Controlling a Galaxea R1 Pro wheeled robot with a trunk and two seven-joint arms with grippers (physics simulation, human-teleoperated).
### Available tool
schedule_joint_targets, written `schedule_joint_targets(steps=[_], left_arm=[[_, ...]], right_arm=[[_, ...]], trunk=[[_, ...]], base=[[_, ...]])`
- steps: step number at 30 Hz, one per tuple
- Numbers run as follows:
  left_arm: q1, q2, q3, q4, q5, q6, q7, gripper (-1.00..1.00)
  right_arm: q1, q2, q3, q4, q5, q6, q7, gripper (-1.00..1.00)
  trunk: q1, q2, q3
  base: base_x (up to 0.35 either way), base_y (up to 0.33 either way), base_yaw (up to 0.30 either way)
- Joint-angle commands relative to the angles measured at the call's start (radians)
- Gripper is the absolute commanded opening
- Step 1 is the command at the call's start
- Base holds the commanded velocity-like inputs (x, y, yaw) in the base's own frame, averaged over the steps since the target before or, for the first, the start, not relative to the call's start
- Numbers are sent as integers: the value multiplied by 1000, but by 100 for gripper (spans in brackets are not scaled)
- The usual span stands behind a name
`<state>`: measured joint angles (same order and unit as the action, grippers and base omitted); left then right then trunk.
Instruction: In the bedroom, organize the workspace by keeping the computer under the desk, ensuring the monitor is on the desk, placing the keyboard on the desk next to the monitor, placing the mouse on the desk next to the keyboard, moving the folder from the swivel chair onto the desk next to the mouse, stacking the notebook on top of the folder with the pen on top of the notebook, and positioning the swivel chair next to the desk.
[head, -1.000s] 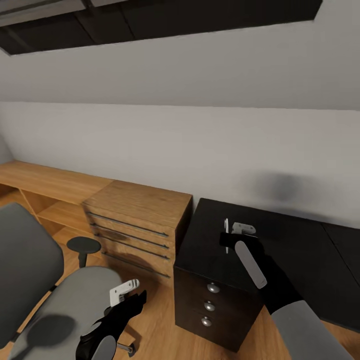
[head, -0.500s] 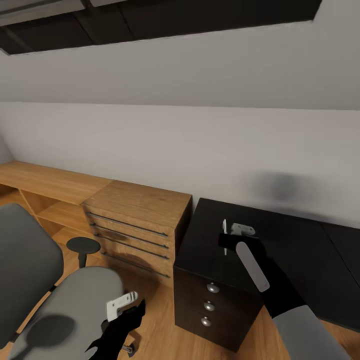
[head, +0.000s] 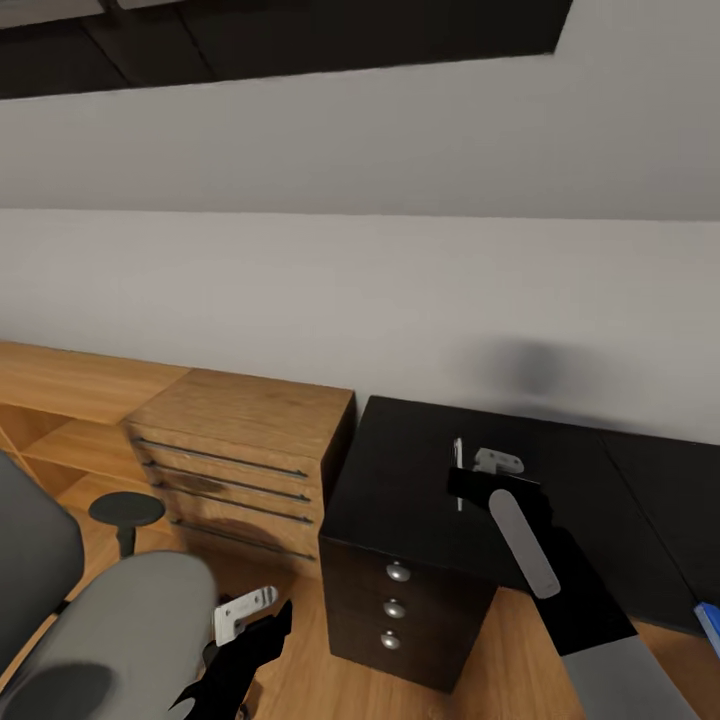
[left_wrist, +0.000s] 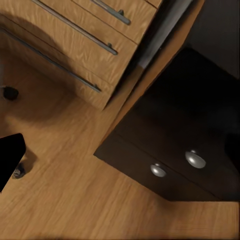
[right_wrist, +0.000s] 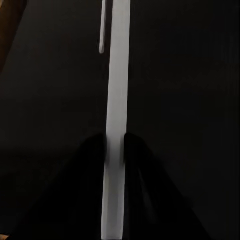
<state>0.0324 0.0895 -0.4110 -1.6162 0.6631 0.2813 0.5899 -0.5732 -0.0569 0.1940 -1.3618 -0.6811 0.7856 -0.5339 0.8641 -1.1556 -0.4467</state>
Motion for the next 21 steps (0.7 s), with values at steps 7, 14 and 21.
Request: schedule_joint_targets(steps=[7,14,21], left_arm=[[0,1,-2,-2,6,2,8,100],[0,1,-2,-2,6,2,8,100],[0,1,-2,-2,7,3,8,100]], right_arm=[[1,-1,-7,-4,-10,3,-11,-100],[1,-2,-36,-5,-9,5,-11,-100],[1,-3,-45,-3,-9,5,-18,-100]], trunk=[[0,-1,2],[0,-1,5],[0,-1,8]], base=[[0,0,-267],[0,0,-276],[0,0,-278]])
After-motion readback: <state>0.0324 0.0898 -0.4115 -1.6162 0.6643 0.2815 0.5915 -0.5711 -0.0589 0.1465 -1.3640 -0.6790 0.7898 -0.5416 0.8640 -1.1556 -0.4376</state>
